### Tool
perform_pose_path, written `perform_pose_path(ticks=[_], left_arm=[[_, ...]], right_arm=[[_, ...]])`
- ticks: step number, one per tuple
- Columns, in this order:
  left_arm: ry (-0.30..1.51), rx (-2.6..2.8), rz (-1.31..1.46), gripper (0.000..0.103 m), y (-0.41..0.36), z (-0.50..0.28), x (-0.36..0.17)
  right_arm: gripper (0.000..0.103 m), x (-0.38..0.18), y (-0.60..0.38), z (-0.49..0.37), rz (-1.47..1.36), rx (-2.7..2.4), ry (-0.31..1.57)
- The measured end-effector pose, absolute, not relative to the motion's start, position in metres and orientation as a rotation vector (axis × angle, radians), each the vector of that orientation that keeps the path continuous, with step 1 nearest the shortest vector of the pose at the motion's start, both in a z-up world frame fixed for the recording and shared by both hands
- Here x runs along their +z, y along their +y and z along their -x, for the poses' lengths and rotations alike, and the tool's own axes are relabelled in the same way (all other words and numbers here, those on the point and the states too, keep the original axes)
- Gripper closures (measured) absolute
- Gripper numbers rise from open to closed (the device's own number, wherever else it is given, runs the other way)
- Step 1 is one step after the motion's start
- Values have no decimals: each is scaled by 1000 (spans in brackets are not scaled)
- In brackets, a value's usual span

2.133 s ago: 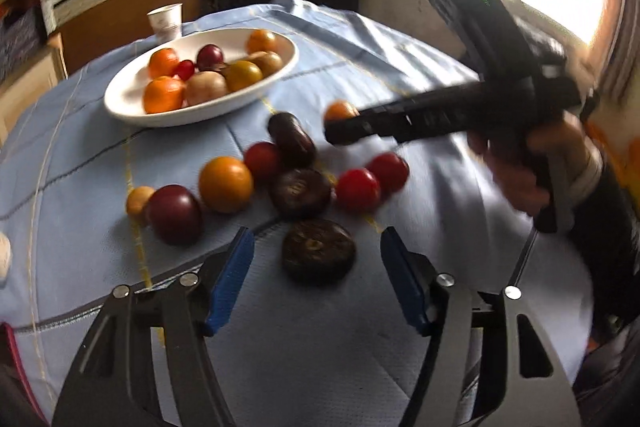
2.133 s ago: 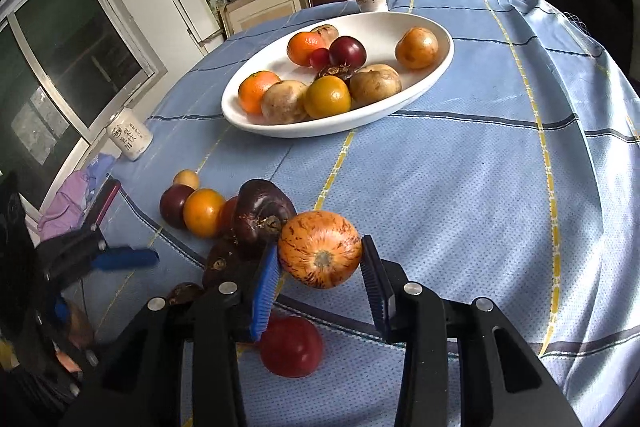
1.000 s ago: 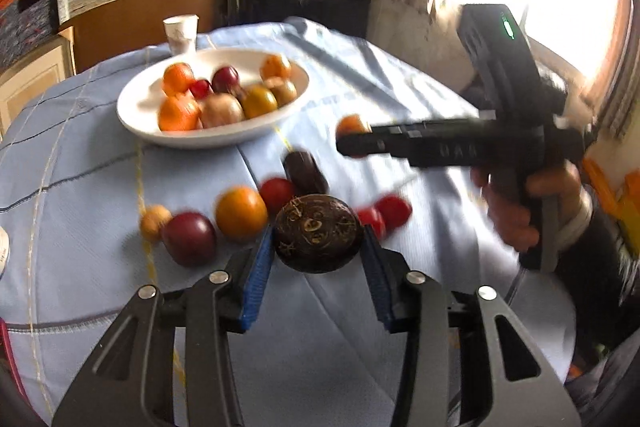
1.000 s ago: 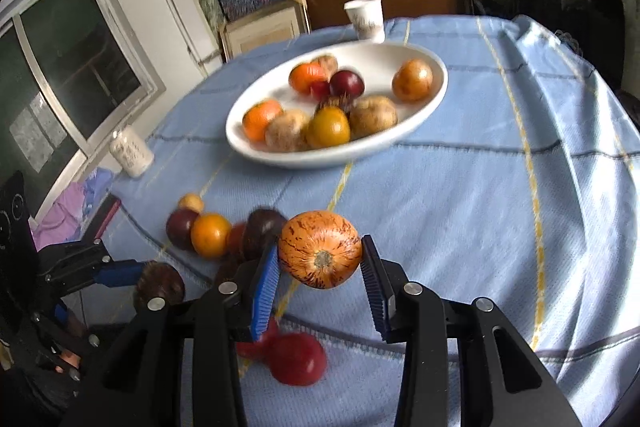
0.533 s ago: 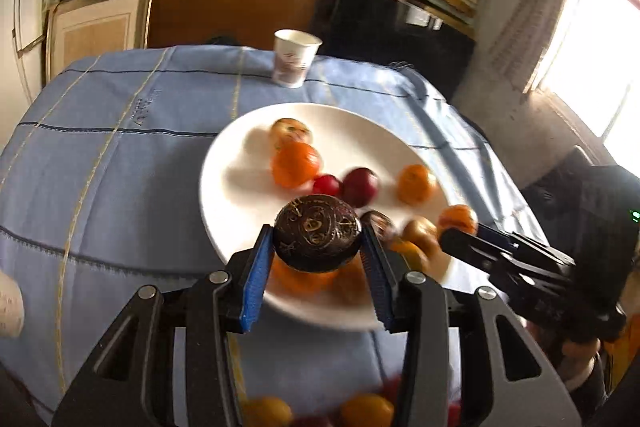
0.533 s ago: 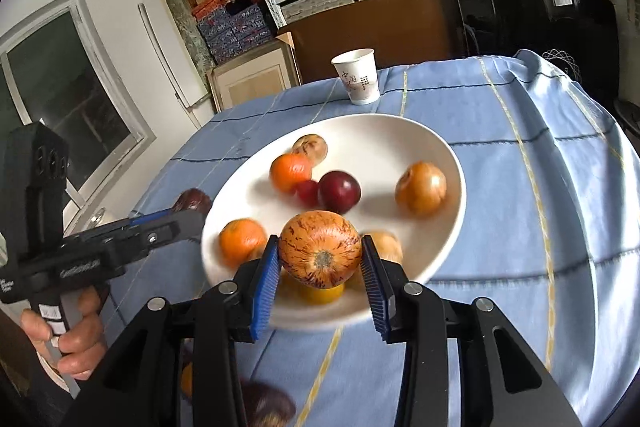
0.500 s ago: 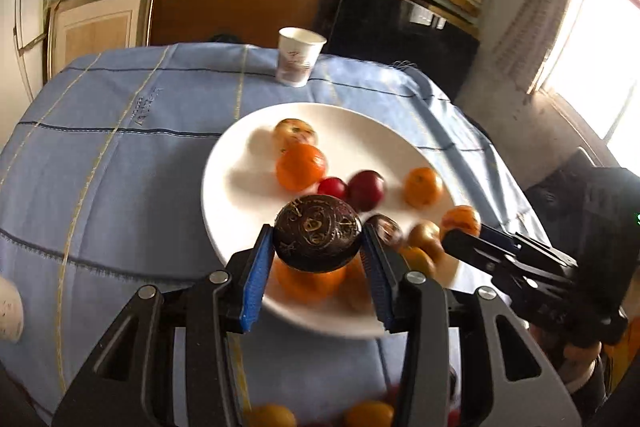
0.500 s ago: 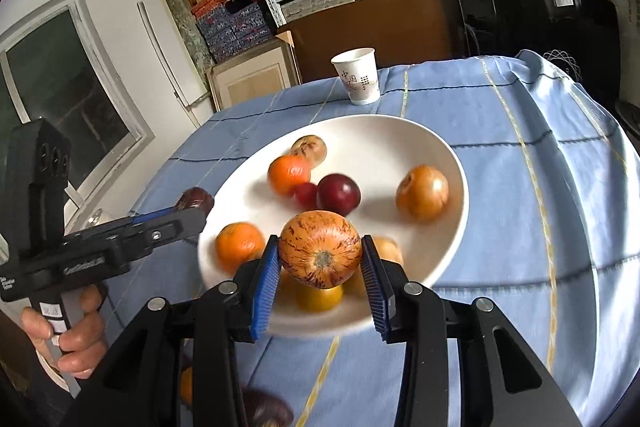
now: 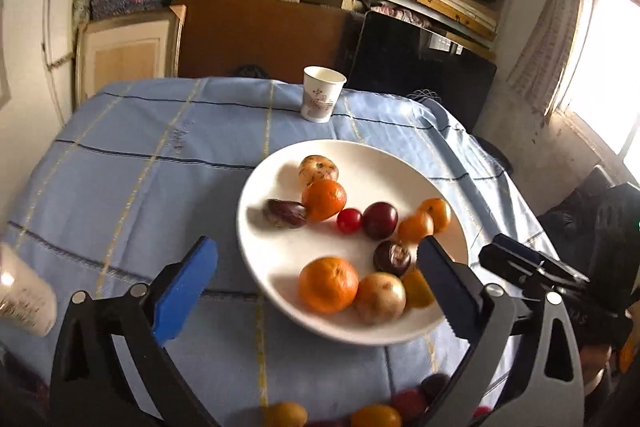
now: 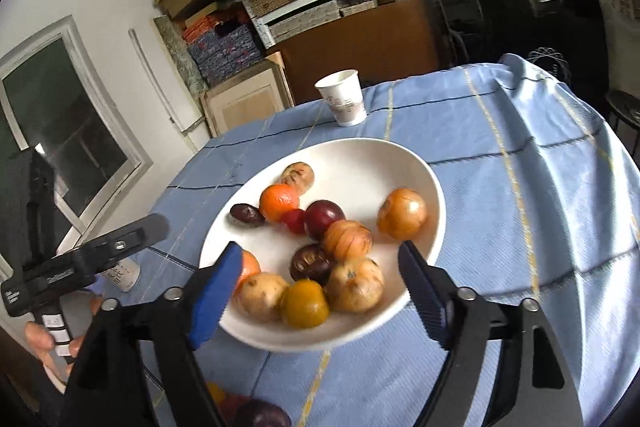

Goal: Organize fruits
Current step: 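Lower both held fruits onto the white plate and open both tools, then grasp a red tomato from the pile with the right tool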

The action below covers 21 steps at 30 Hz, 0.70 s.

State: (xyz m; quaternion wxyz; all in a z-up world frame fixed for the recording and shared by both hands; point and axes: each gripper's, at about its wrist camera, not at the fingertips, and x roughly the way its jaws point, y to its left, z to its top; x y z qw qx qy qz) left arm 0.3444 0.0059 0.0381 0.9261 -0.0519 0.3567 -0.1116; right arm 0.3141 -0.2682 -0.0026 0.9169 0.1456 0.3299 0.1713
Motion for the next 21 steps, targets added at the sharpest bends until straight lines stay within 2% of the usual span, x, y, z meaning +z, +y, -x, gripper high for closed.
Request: perform_pose_path(ticks=[7, 14, 21], left_arm=[[757, -153, 20, 5, 10, -285, 3], [738, -123, -14, 5, 20, -236, -5], [842, -147, 31, 5, 25, -221, -25]], right_arm=[[12, -23, -258, -275, -196, 361, 700], [12, -12, -248, -221, -137, 419, 577], [11, -15, -247, -199, -134, 513, 685]])
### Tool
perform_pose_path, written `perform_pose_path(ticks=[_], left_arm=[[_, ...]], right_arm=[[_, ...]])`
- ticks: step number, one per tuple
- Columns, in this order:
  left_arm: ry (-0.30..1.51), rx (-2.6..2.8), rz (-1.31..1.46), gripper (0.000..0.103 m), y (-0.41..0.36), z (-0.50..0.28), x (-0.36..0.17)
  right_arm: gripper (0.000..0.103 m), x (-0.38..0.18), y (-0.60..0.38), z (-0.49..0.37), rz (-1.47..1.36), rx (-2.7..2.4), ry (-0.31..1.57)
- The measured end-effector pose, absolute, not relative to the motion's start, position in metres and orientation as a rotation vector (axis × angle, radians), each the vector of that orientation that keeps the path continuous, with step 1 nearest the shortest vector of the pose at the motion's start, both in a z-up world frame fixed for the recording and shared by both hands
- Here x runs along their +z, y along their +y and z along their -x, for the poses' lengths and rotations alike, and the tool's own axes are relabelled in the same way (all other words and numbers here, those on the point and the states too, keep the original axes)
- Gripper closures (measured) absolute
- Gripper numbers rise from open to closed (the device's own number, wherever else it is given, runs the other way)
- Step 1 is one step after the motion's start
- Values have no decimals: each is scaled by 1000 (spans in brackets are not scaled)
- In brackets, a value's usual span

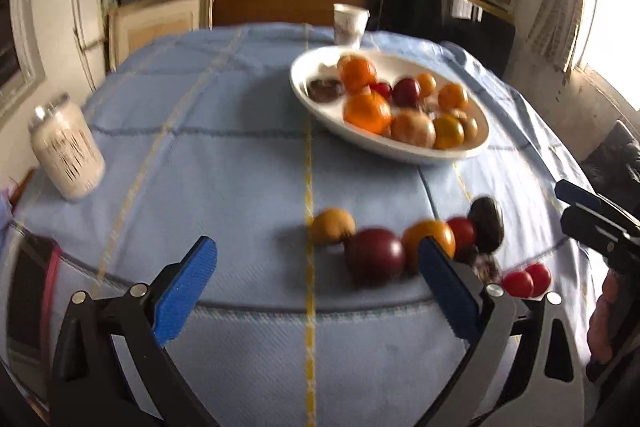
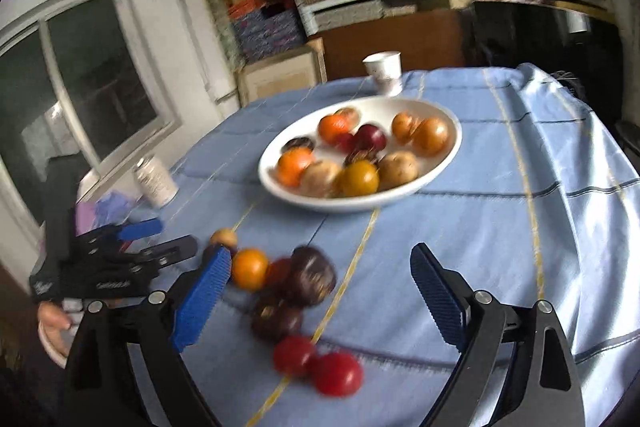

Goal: Organize fruits
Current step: 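Grasp a red tomato from the pile with the right tool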

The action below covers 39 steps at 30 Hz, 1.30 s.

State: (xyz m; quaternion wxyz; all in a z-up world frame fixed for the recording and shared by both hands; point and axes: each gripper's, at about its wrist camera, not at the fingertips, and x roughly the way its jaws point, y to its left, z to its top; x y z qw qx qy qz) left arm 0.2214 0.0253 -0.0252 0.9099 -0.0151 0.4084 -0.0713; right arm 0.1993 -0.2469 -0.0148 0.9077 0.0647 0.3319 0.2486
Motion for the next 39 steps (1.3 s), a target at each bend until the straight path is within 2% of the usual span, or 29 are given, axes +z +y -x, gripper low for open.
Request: perform_pose_path(ticks=[7, 13, 15, 27, 34, 36, 39], left_arm=[[860, -164, -35, 5, 10, -216, -30], [873, -175, -42, 5, 8, -216, -30], [875, -177, -36, 5, 8, -216, -30], [892, -171, -32, 5, 10, -218, -33], [896, -172, -38, 5, 10, -218, -33], [897, -172, -40, 5, 10, -218, -34], [897, -169, -43, 5, 10, -219, -35]], right_arm=[[14, -30, -242, -192, 49, 558, 828], [29, -41, -251, -186, 99, 561, 876], [41, -45, -252, -187, 103, 570, 900], [59, -54, -242, -182, 177, 598, 936], [65, -55, -239, -182, 181, 610, 934], [71, -56, -236, -181, 186, 625, 935], [72, -55, -238, -181, 173, 627, 937]])
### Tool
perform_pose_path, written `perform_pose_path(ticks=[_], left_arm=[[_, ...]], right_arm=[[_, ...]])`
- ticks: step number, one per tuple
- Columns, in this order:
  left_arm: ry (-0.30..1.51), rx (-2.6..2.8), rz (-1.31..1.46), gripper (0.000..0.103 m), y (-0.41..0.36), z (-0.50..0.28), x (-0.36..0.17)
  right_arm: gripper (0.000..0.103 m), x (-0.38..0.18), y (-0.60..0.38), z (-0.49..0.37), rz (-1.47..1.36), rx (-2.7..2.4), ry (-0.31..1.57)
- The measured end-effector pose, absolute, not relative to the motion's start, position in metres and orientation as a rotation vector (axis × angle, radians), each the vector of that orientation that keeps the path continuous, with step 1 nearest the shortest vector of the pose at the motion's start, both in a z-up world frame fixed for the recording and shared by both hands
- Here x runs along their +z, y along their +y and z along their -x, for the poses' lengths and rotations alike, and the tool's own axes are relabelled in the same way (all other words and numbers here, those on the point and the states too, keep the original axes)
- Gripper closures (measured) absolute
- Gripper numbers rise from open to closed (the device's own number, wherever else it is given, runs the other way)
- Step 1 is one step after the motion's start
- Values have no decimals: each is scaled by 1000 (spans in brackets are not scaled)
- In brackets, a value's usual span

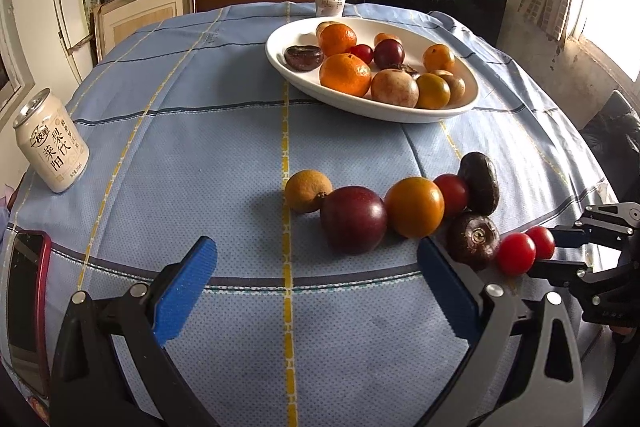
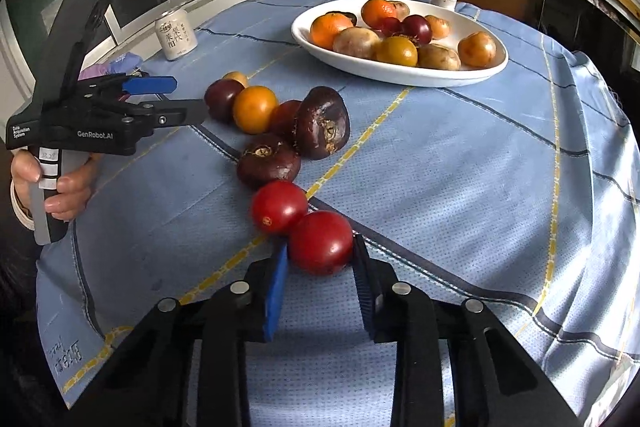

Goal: Organize fruits
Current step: 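Grasp a red tomato from the pile with the right tool, then grasp another red tomato with the left tool while the right tool holds its tomato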

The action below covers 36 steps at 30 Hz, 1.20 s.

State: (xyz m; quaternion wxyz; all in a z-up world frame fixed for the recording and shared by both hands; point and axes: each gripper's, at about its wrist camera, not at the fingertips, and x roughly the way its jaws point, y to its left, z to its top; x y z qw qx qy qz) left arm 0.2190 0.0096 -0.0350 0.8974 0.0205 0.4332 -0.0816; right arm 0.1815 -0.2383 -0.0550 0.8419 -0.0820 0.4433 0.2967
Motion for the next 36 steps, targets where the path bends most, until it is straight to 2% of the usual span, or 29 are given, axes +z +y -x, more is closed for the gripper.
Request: perform_pose_path(ticks=[6, 10, 13, 20, 27, 36], left_arm=[[878, -219, -32, 5, 6, -216, -32], [835, -328, -78, 26, -10, -205, -26], [810, -441, -121, 35, -31, -195, -22], [809, -620, -210, 48, -92, -178, -22], [822, -661, -270, 49, -123, -173, -26], [937, -617, -259, 49, -130, -197, -44]], right_arm=[[72, -52, -265, -200, -11, 573, 959], [72, -52, -280, -209, -142, 580, 973], [72, -52, -286, -213, -215, 595, 982], [72, -51, -285, -211, -224, 584, 979], [72, -49, -296, -213, -270, 560, 969], [71, -47, -297, -212, -276, 566, 957]])
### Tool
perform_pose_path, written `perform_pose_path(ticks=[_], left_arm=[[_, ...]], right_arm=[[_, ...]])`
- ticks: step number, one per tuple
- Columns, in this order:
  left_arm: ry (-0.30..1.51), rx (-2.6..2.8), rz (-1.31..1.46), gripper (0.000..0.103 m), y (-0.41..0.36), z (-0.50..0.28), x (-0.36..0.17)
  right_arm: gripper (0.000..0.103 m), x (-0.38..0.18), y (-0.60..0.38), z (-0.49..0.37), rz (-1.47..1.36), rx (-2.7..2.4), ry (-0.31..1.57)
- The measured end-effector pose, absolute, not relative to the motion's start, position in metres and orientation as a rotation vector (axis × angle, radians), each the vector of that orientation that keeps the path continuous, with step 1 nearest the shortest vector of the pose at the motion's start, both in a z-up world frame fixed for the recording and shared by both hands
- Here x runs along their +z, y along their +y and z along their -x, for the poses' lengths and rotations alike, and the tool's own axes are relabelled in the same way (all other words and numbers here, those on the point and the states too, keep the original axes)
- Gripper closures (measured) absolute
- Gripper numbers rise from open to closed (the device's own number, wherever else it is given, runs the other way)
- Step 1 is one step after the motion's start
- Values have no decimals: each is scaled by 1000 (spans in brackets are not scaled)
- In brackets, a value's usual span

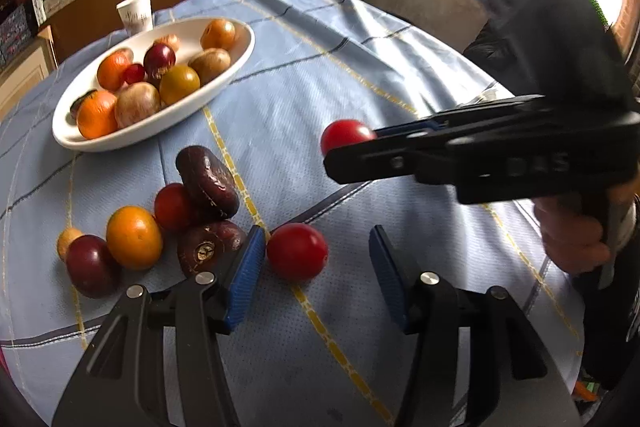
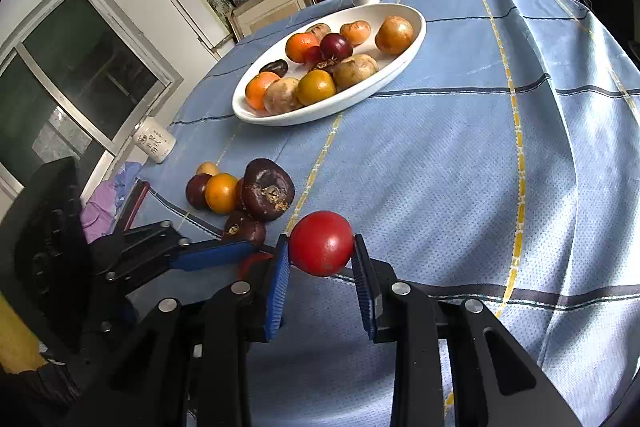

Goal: Organize fruits
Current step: 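Grasp another red tomato with the left tool while the right tool holds its tomato, then place both tomatoes on the white plate and open both tools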

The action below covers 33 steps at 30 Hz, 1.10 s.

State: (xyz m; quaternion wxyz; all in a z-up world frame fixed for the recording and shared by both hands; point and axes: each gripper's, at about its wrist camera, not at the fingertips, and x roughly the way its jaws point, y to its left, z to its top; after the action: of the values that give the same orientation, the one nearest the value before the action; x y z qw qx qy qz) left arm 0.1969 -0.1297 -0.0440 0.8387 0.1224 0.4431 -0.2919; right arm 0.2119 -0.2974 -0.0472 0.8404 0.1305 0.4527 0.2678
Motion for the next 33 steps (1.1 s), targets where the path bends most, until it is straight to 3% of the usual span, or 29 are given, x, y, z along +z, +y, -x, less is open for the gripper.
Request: perform_pose_path(ticks=[6, 8, 9, 16, 23, 33], left_arm=[[969, -611, -278, 52, -135, -202, -51], [977, -607, -274, 69, -135, -203, -52], [991, -609, -262, 73, -133, -206, -54], [971, -603, -223, 73, -128, -205, -48], [823, -513, -64, 73, -88, -214, -12], [789, -288, 111, 73, -16, -322, 15]], right_arm=[[71, -47, -301, -213, -281, 555, 956], [71, -47, -300, -213, -275, 550, 956], [71, -47, -300, -213, -276, 551, 958], [71, -48, -300, -213, -279, 549, 954], [71, -42, -296, -219, -265, 520, 872], [71, -7, -251, -288, -215, 395, 652]])
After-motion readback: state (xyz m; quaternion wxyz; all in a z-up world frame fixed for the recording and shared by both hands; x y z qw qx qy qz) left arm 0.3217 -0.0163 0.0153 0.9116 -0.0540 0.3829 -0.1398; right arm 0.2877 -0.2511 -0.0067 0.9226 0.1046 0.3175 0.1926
